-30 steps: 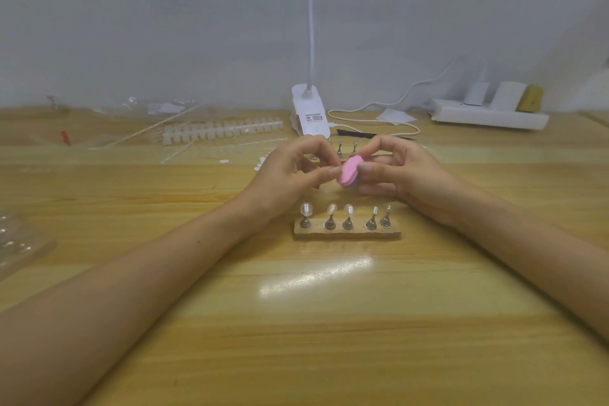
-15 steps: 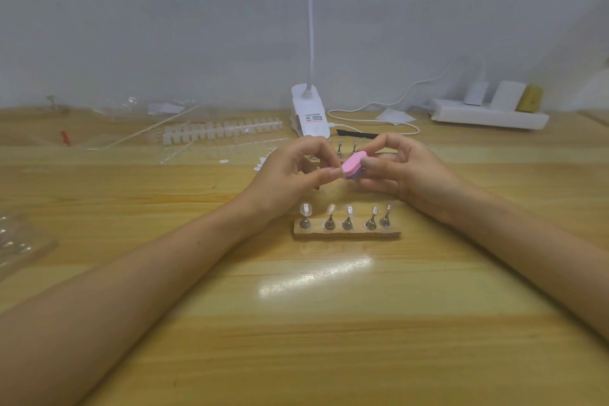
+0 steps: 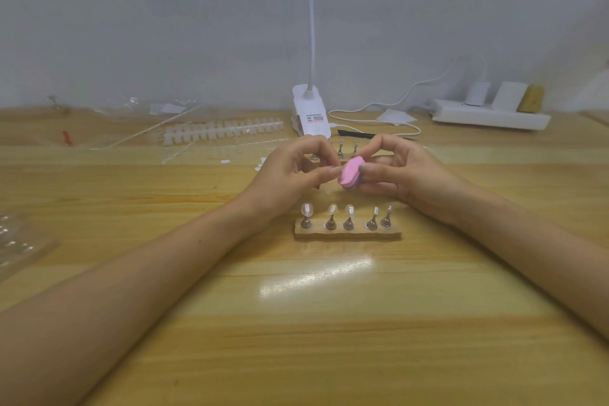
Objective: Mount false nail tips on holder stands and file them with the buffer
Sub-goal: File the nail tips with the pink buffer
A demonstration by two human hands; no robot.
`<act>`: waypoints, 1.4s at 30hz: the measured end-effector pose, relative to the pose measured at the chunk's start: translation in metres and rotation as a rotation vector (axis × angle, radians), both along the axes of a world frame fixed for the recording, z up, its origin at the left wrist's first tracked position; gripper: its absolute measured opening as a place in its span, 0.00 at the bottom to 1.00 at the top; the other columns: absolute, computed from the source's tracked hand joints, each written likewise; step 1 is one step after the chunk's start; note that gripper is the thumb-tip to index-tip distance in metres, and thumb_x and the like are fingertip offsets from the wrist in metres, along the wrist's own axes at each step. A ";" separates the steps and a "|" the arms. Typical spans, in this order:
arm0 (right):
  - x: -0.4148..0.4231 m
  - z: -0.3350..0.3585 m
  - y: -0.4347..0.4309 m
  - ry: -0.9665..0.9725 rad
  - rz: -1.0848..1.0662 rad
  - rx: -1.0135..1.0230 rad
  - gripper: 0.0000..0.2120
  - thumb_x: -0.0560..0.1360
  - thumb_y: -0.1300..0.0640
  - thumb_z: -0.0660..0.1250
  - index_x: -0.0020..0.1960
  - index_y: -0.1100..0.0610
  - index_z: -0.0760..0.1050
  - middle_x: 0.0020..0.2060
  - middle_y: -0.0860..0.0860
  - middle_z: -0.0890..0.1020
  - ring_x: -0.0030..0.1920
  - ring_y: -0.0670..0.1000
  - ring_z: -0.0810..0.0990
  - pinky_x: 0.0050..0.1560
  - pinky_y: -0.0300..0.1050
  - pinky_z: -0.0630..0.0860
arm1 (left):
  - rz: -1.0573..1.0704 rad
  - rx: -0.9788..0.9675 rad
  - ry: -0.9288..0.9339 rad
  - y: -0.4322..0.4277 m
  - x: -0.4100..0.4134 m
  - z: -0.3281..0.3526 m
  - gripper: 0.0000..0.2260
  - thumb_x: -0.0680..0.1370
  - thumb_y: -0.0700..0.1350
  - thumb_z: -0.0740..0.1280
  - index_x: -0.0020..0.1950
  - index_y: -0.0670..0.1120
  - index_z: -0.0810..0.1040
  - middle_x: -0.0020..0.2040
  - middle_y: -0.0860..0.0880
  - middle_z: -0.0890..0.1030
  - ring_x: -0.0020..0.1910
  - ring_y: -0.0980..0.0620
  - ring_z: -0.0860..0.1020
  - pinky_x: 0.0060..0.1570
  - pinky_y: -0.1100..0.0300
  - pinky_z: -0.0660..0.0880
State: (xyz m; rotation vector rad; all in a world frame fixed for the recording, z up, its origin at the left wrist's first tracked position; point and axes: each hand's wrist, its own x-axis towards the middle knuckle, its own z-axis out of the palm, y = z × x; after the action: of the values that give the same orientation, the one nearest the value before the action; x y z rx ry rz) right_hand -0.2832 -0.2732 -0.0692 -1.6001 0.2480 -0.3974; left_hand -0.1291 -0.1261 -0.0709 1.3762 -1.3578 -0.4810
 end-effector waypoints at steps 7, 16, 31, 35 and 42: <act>0.000 -0.001 0.000 -0.026 -0.024 0.020 0.07 0.72 0.59 0.73 0.48 0.56 0.77 0.50 0.63 0.85 0.52 0.57 0.86 0.54 0.47 0.82 | -0.005 0.011 0.016 0.000 0.000 0.000 0.06 0.77 0.37 0.70 0.42 0.45 0.78 0.43 0.50 0.78 0.37 0.56 0.75 0.37 0.66 0.73; 0.000 0.001 0.004 0.011 -0.004 -0.023 0.07 0.72 0.58 0.73 0.48 0.56 0.78 0.49 0.62 0.86 0.50 0.56 0.86 0.50 0.44 0.82 | 0.000 0.014 -0.010 0.001 -0.001 0.001 0.06 0.77 0.38 0.70 0.42 0.45 0.77 0.44 0.47 0.78 0.37 0.55 0.75 0.38 0.64 0.73; -0.012 0.000 -0.001 -0.141 -0.198 -0.053 0.09 0.75 0.61 0.71 0.51 0.57 0.73 0.51 0.53 0.83 0.54 0.57 0.85 0.48 0.44 0.83 | 0.019 0.086 0.028 0.003 -0.002 -0.001 0.05 0.76 0.43 0.72 0.41 0.49 0.80 0.42 0.52 0.80 0.38 0.53 0.75 0.37 0.66 0.73; -0.018 0.000 -0.002 0.004 -0.180 -0.526 0.10 0.75 0.65 0.72 0.52 0.56 0.75 0.51 0.51 0.82 0.55 0.52 0.83 0.60 0.46 0.79 | 0.017 0.105 0.060 0.004 -0.001 0.001 0.05 0.76 0.45 0.73 0.40 0.51 0.81 0.39 0.57 0.81 0.36 0.57 0.77 0.36 0.68 0.74; -0.025 0.012 0.010 -0.072 -0.231 -0.941 0.14 0.72 0.58 0.76 0.56 0.55 0.80 0.53 0.47 0.83 0.57 0.45 0.79 0.60 0.34 0.70 | -0.033 0.112 0.072 0.005 -0.003 0.002 0.07 0.76 0.45 0.72 0.38 0.54 0.82 0.39 0.57 0.82 0.38 0.58 0.77 0.38 0.69 0.73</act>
State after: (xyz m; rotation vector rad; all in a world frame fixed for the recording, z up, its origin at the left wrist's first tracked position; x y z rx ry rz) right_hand -0.3087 -0.2630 -0.0574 -2.4789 0.1988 -0.8268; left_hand -0.1318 -0.1206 -0.0687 1.4150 -1.3136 -0.6309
